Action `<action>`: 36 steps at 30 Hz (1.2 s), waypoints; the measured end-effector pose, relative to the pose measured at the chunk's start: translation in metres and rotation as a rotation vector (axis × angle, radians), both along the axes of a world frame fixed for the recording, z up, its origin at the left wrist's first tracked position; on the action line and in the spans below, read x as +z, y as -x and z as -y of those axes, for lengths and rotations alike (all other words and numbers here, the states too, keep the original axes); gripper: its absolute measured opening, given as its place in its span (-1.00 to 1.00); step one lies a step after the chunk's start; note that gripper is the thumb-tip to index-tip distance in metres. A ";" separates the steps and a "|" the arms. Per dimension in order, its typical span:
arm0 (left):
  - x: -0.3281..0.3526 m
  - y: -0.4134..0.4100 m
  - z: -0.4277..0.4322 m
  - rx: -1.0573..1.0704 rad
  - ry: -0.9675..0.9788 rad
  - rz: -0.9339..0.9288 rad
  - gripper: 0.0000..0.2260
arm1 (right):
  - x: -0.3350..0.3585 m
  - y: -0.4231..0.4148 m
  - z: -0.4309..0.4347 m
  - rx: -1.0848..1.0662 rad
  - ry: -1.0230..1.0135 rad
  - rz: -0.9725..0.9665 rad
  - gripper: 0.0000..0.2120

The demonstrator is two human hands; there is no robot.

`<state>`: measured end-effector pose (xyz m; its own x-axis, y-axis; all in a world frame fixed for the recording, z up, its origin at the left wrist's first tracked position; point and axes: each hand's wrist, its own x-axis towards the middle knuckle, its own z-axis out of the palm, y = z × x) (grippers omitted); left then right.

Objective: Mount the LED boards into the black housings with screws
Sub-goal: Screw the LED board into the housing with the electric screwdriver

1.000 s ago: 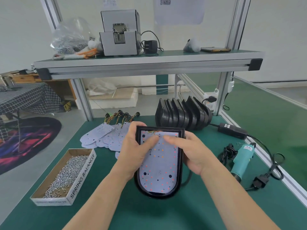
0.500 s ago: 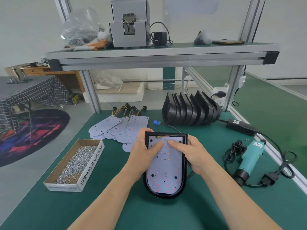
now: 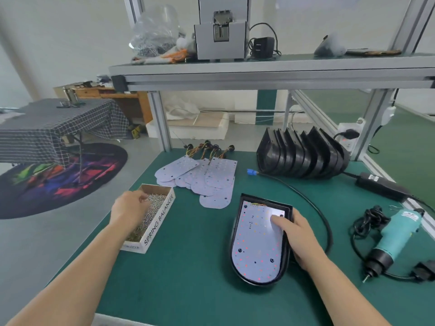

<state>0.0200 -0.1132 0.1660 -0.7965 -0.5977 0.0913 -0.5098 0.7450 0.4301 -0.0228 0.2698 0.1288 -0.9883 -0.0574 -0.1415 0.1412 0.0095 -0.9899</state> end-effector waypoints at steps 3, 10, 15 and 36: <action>-0.021 -0.005 0.008 -0.115 0.098 0.110 -0.74 | -0.001 -0.004 0.004 -0.006 -0.154 -0.087 -0.91; -0.027 -0.020 0.000 -0.173 0.104 -0.014 -0.80 | 0.004 -0.005 0.002 0.097 -0.356 -0.075 -0.96; -0.031 -0.038 -0.005 -0.180 0.170 -0.075 -0.77 | 0.006 -0.008 0.002 0.106 -0.400 -0.048 -0.89; -0.019 -0.027 -0.004 -0.147 0.173 0.017 -0.81 | 0.040 0.001 -0.155 -0.654 -1.021 -0.029 -0.36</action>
<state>0.0465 -0.1092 0.1475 -0.8760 -0.4521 0.1683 -0.3967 0.8736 0.2820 -0.0241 0.4252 0.1690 -0.7925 0.5788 0.1924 0.3890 0.7226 -0.5713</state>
